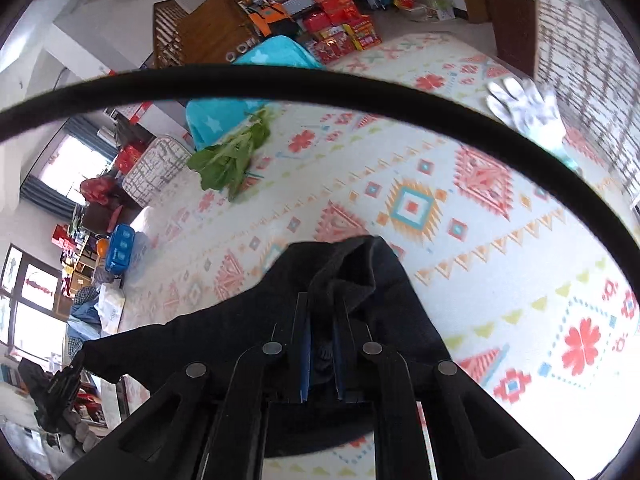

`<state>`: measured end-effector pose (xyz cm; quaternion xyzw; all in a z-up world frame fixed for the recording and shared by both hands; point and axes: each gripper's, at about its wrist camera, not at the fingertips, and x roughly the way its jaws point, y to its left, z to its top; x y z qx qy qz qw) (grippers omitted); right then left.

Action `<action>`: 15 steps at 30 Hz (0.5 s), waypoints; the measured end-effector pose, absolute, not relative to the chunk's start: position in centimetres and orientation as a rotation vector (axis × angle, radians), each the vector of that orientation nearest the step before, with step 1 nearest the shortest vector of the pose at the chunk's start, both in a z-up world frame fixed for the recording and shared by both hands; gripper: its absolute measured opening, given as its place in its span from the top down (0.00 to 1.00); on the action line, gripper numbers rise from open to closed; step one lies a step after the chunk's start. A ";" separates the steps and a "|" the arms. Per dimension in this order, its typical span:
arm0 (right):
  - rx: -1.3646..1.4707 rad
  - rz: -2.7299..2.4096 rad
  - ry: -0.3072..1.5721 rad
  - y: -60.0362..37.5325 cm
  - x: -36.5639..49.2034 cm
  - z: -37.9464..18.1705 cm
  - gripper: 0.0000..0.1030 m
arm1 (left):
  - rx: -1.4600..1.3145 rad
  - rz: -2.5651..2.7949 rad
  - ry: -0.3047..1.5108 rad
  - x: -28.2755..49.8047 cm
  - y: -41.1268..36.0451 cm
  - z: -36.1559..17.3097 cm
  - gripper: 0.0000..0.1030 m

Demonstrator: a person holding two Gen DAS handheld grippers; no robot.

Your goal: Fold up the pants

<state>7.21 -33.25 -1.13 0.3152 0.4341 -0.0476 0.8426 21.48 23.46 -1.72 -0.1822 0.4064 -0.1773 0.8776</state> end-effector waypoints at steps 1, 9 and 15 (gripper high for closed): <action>0.681 -0.117 0.933 -33.7 6.2 -2.1 0.90 | -0.368 -0.370 0.864 20.6 23.6 -2.6 0.93; 0.879 -0.215 1.045 -38.1 1.9 -11.1 0.88 | -0.357 -0.220 1.054 16.6 26.4 -11.2 0.93; 0.808 -0.259 1.048 -38.1 1.7 -9.7 0.65 | -0.411 -0.103 1.033 14.4 29.4 -11.4 0.92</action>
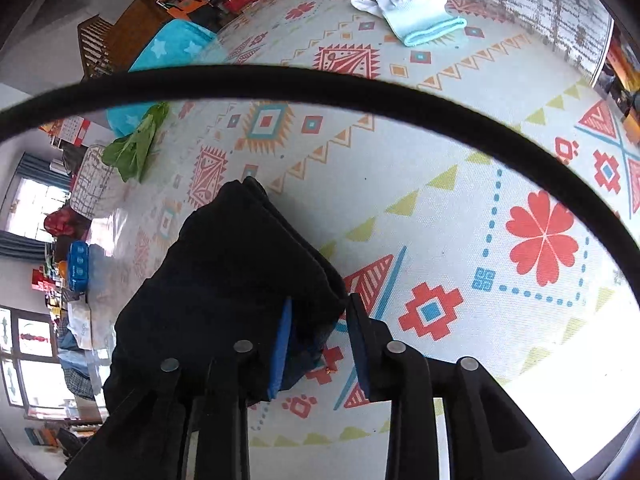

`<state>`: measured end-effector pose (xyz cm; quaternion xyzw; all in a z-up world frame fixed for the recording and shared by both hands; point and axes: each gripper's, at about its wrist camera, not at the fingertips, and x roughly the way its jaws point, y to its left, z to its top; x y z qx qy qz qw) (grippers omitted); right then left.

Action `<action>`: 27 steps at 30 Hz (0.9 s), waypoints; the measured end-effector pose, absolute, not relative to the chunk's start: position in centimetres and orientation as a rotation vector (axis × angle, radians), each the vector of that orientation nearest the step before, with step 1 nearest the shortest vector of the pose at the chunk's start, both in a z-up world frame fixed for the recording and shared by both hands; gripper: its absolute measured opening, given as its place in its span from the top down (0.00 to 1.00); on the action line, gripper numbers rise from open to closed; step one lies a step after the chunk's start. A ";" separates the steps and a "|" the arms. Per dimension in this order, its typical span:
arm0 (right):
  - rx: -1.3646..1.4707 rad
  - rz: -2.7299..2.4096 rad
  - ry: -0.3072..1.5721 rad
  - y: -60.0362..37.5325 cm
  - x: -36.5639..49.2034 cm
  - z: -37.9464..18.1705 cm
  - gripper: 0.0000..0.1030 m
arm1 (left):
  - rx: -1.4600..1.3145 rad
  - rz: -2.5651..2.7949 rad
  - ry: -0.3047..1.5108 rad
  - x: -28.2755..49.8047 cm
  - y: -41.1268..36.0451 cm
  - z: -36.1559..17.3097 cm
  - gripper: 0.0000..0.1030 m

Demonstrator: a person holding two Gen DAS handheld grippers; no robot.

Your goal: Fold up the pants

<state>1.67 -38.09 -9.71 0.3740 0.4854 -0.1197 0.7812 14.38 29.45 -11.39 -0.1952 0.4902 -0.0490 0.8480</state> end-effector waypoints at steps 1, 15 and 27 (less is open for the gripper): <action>0.789 -0.276 1.040 -38.0 1.5 -9.2 0.58 | -0.417 -0.091 1.027 14.3 29.7 -11.1 0.92; 0.353 -0.066 0.985 -27.3 3.4 -1.8 0.36 | -0.505 -0.065 0.979 10.9 27.5 -9.0 0.68; 0.105 0.584 1.178 -1.6 16.7 -1.3 0.36 | -0.515 -0.072 1.027 11.0 28.4 -11.4 0.66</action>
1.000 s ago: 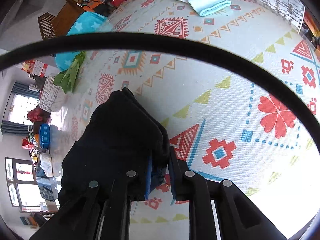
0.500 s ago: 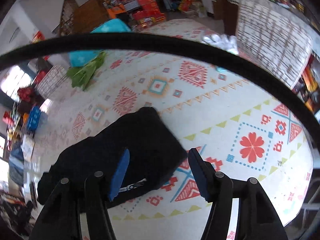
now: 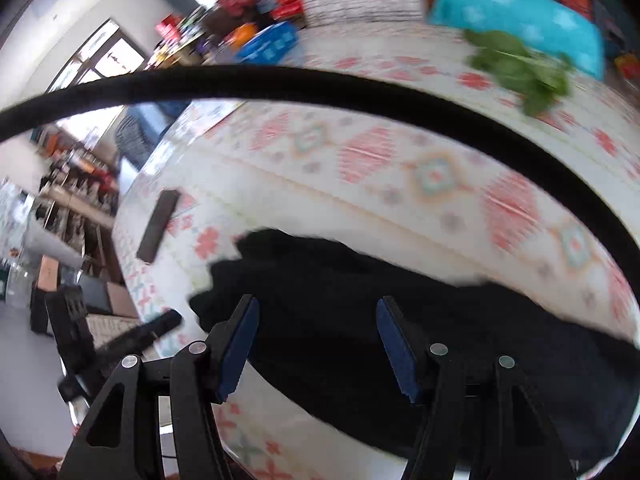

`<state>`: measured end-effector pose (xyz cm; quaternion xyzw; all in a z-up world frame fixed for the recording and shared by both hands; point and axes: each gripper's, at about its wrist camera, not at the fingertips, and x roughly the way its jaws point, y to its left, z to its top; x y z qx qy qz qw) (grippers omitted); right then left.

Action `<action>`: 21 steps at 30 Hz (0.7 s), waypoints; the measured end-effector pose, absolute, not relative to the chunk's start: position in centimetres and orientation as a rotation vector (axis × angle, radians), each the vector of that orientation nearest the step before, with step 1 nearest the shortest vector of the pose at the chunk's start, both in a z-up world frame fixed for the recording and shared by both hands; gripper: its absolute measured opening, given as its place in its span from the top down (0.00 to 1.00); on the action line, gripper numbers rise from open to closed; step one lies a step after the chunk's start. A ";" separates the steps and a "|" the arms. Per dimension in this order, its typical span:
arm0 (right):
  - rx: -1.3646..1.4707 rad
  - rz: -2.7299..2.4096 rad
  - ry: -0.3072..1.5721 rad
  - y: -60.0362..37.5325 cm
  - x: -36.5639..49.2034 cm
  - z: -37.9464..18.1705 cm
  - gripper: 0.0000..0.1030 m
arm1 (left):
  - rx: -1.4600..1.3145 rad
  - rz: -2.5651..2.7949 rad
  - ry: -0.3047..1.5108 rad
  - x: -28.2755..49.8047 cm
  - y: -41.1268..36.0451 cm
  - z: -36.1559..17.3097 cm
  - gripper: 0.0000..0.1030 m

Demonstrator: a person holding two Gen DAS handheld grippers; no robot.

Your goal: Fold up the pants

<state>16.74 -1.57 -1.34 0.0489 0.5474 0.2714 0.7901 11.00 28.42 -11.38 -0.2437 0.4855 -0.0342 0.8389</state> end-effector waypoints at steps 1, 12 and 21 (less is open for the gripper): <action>0.091 0.615 1.200 0.8 17.9 -1.7 0.36 | -0.504 -0.066 1.029 11.1 28.9 -11.4 0.66; -0.311 0.516 1.407 16.6 21.5 -10.5 0.48 | -0.439 -0.020 1.016 11.5 33.5 -10.0 0.66; -0.124 0.667 1.407 18.5 22.7 -10.6 0.78 | -0.489 -0.041 1.028 12.7 35.5 -10.7 0.66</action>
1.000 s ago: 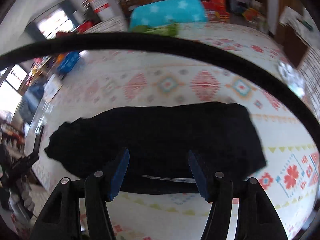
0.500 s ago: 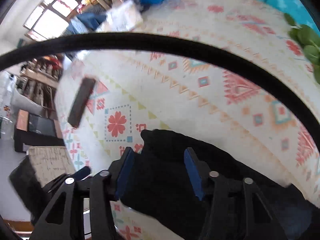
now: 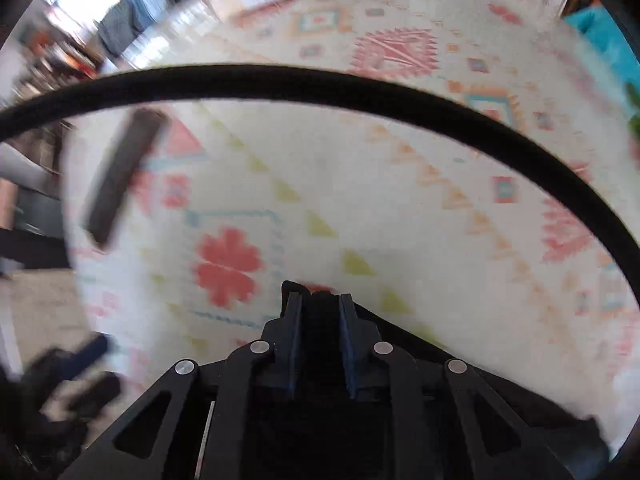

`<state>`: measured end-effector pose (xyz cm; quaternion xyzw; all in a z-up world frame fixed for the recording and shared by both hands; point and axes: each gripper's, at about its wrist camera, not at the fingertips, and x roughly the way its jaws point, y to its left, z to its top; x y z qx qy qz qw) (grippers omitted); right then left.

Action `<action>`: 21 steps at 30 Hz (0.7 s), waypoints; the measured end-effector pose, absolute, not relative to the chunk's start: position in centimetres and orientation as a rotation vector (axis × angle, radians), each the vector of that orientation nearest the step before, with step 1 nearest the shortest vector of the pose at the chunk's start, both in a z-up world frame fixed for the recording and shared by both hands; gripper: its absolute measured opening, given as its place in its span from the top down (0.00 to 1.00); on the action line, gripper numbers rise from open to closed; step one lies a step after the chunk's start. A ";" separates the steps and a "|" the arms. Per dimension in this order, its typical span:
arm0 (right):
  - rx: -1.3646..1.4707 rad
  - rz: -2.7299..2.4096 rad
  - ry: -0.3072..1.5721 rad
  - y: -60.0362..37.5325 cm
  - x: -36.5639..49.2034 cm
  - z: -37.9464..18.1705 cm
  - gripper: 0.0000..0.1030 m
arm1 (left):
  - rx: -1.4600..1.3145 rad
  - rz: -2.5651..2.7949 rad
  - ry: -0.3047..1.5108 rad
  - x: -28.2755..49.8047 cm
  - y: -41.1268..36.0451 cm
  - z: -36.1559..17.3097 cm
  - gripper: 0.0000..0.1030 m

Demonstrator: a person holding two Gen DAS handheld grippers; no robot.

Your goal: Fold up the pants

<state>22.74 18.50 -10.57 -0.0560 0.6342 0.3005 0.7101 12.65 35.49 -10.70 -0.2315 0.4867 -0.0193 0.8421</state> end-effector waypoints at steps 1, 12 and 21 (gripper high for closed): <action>-0.048 0.705 1.424 18.1 23.2 -10.6 0.77 | -0.489 -0.044 1.031 12.9 35.5 -10.8 0.66; -0.074 0.813 1.474 15.9 23.8 -8.4 0.54 | -0.481 -0.151 1.083 14.7 32.2 -12.3 0.64; -0.392 0.829 1.495 19.4 21.0 -10.6 0.78 | -0.563 -0.192 1.128 15.1 30.9 -13.7 0.64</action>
